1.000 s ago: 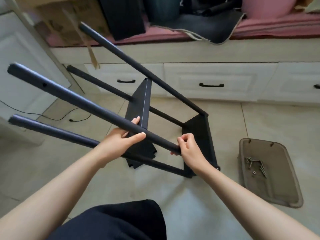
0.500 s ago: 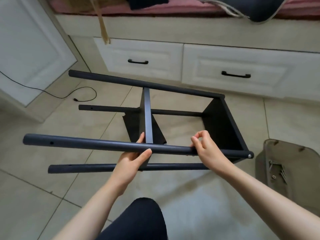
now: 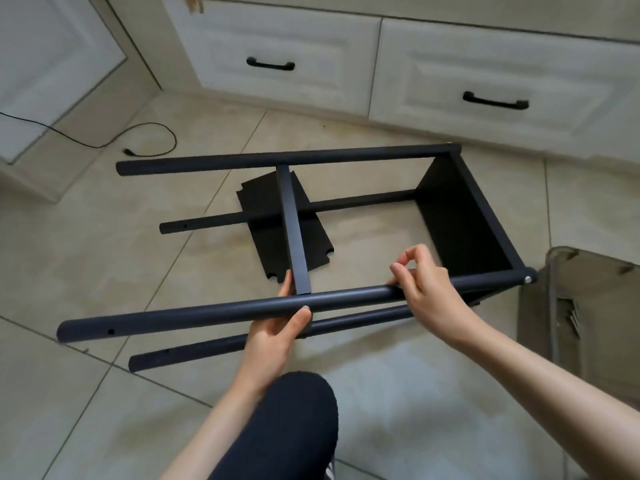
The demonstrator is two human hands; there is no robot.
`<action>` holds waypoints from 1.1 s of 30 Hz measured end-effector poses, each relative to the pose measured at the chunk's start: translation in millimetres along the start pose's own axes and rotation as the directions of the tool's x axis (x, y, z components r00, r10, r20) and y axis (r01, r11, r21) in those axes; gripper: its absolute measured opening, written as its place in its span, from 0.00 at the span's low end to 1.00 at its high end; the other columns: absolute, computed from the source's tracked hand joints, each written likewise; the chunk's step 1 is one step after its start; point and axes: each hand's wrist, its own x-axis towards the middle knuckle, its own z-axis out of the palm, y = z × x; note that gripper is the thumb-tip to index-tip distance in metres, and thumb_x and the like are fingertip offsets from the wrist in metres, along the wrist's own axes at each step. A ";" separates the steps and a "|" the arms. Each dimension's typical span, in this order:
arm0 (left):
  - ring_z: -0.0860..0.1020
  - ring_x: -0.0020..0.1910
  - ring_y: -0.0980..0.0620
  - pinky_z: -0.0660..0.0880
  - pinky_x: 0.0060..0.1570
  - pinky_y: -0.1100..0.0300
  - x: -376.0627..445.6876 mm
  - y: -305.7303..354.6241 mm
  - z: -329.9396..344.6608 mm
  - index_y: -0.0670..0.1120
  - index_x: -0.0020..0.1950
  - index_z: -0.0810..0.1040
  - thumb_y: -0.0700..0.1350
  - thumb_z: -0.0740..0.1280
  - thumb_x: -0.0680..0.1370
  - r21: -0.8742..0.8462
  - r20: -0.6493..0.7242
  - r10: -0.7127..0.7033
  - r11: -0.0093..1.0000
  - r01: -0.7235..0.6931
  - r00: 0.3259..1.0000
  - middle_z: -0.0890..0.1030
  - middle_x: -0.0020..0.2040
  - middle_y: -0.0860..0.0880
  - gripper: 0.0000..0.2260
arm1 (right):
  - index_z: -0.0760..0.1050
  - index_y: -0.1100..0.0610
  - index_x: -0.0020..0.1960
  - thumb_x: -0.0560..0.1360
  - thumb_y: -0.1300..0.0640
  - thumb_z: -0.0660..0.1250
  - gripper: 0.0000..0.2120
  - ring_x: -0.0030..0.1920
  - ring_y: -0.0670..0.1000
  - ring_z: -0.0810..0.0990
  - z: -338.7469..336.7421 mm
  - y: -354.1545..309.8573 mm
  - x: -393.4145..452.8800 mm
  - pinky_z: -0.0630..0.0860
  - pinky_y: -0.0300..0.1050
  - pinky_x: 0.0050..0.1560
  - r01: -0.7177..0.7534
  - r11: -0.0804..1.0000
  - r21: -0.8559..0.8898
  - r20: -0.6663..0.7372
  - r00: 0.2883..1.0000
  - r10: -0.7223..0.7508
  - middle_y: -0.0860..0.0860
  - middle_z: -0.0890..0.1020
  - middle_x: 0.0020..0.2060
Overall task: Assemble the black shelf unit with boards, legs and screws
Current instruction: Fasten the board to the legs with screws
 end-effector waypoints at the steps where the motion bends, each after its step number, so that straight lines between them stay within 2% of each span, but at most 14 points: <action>1: 0.75 0.54 0.77 0.71 0.48 0.79 0.1 -1.4 0.0 0.67 0.68 0.64 0.52 0.67 0.73 0.001 0.005 -0.003 1.000 0.003 1.000 0.76 0.62 0.60 0.26 | 0.63 0.44 0.46 0.83 0.50 0.58 0.07 0.56 0.58 0.76 1.1 1.2 -0.4 0.72 0.62 0.61 0.007 1.000 -0.012 -0.009 1.000 -0.007 0.49 0.83 0.38; 8: 0.76 0.56 0.75 0.72 0.49 0.78 -1.5 -8.9 -3.9 0.69 0.68 0.64 0.52 0.69 0.72 -0.041 0.017 -0.035 0.999 0.036 0.999 0.75 0.64 0.61 0.28 | 0.64 0.46 0.47 0.83 0.52 0.58 0.06 0.56 0.62 0.77 9.9 2.7 -2.1 0.72 0.64 0.60 0.041 0.999 -0.012 -0.065 0.997 -0.041 0.50 0.83 0.38; 10: 0.77 0.58 0.71 0.73 0.49 0.76 -4.4 -15.6 -4.5 0.67 0.68 0.67 0.51 0.71 0.71 -0.096 -0.020 -0.062 0.994 0.060 0.998 0.77 0.64 0.61 0.28 | 0.65 0.49 0.50 0.83 0.51 0.58 0.04 0.55 0.61 0.77 15.8 4.5 -3.3 0.73 0.60 0.57 0.040 0.999 0.007 -0.088 0.995 -0.039 0.51 0.83 0.39; 12: 0.79 0.57 0.68 0.75 0.48 0.75 -9.0 -25.3 -4.5 0.63 0.68 0.71 0.49 0.72 0.70 -0.159 -0.086 -0.118 0.982 0.103 0.989 0.83 0.59 0.60 0.27 | 0.66 0.51 0.52 0.83 0.51 0.57 0.04 0.56 0.59 0.76 24.5 8.8 -5.2 0.69 0.51 0.53 0.029 1.000 -0.007 -0.096 0.995 -0.029 0.53 0.83 0.41; 14: 0.81 0.53 0.68 0.75 0.45 0.75 -13.9 -32.8 -3.7 0.59 0.65 0.74 0.47 0.73 0.72 -0.180 -0.133 -0.182 0.971 0.157 0.974 0.85 0.52 0.64 0.22 | 0.65 0.53 0.54 0.83 0.52 0.57 0.05 0.55 0.58 0.74 33.4 13.7 -6.6 0.62 0.46 0.49 0.015 0.999 -0.043 -0.120 0.993 -0.020 0.53 0.83 0.42; 17: 0.82 0.49 0.69 0.74 0.43 0.77 -17.5 -31.9 -4.4 0.57 0.57 0.77 0.44 0.71 0.78 -0.150 -0.159 -0.239 0.965 0.216 0.958 0.85 0.47 0.66 0.12 | 0.64 0.53 0.54 0.83 0.53 0.56 0.04 0.54 0.59 0.74 41.0 17.3 -6.1 0.58 0.43 0.47 0.006 0.997 -0.083 -0.166 0.986 -0.020 0.52 0.83 0.40; 20: 0.82 0.44 0.69 0.74 0.41 0.73 -21.6 -18.3 -5.7 0.57 0.46 0.82 0.49 0.74 0.76 0.012 -0.212 -0.251 0.966 0.259 0.944 0.85 0.41 0.64 0.03 | 0.64 0.53 0.54 0.83 0.53 0.57 0.04 0.53 0.60 0.75 40.4 18.7 -3.3 0.57 0.44 0.46 0.014 0.994 -0.108 -0.181 0.983 -0.034 0.50 0.83 0.38; 21: 0.83 0.42 0.67 0.74 0.43 0.69 -24.9 -14.0 -5.7 0.56 0.42 0.83 0.53 0.75 0.75 0.081 -0.248 -0.246 0.958 0.273 0.937 0.85 0.40 0.63 0.03 | 0.64 0.53 0.54 0.83 0.53 0.57 0.04 0.53 0.60 0.75 39.7 18.8 -3.0 0.58 0.44 0.47 0.016 0.994 -0.110 -0.177 0.984 -0.035 0.50 0.82 0.37; 23: 0.83 0.37 0.61 0.77 0.40 0.61 -31.4 -7.2 -6.2 0.54 0.34 0.83 0.62 0.74 0.72 0.315 -0.353 -0.176 0.902 0.294 0.919 0.85 0.34 0.59 0.13 | 0.64 0.52 0.54 0.83 0.52 0.57 0.04 0.54 0.60 0.75 38.8 19.2 -3.9 0.59 0.45 0.49 0.018 0.993 -0.114 -0.159 0.987 -0.036 0.49 0.82 0.37; 26: 0.77 0.30 0.54 0.70 0.30 0.60 -32.7 6.5 -7.5 0.51 0.27 0.77 0.72 0.69 0.68 0.728 -0.448 0.060 0.604 0.325 0.892 0.77 0.24 0.54 0.25 | 0.64 0.53 0.54 0.83 0.52 0.57 0.05 0.54 0.60 0.75 38.7 20.4 -4.8 0.58 0.44 0.47 0.024 0.992 -0.124 -0.146 0.988 -0.042 0.49 0.83 0.36; 28: 0.72 0.29 0.53 0.61 0.29 0.61 -30.1 17.6 -7.7 0.51 0.30 0.72 0.73 0.69 0.66 0.825 -0.442 0.209 0.475 0.305 0.872 0.74 0.26 0.55 0.25 | 0.65 0.53 0.54 0.83 0.52 0.57 0.05 0.54 0.60 0.75 38.9 19.6 -5.1 0.57 0.43 0.47 0.026 0.990 -0.141 -0.155 0.987 -0.048 0.49 0.83 0.37; 30: 0.71 0.33 0.51 0.61 0.33 0.60 -26.1 24.2 -8.7 0.52 0.36 0.71 0.68 0.73 0.66 0.892 -0.330 0.368 0.424 0.159 0.869 0.74 0.32 0.55 0.22 | 0.64 0.54 0.55 0.83 0.52 0.56 0.05 0.54 0.59 0.74 39.3 18.0 -5.1 0.57 0.43 0.47 0.026 0.988 -0.154 -0.160 0.986 -0.051 0.48 0.82 0.37; 32: 0.74 0.47 0.47 0.64 0.46 0.55 -19.0 28.0 -12.8 0.52 0.51 0.76 0.64 0.76 0.66 0.919 -0.215 0.389 0.391 0.051 0.896 0.77 0.45 0.52 0.23 | 0.64 0.54 0.55 0.83 0.52 0.56 0.05 0.54 0.59 0.73 39.0 17.2 -4.6 0.58 0.45 0.49 0.015 0.988 -0.153 -0.159 0.986 -0.039 0.49 0.82 0.37; 33: 0.73 0.55 0.46 0.64 0.54 0.53 -13.5 29.4 -16.7 0.53 0.62 0.75 0.64 0.77 0.66 0.917 -0.191 0.336 0.397 0.046 0.922 0.76 0.53 0.51 0.30 | 0.64 0.54 0.55 0.83 0.52 0.56 0.06 0.54 0.59 0.73 38.8 17.1 -4.2 0.59 0.46 0.49 0.011 0.988 -0.156 -0.158 0.987 -0.036 0.49 0.82 0.37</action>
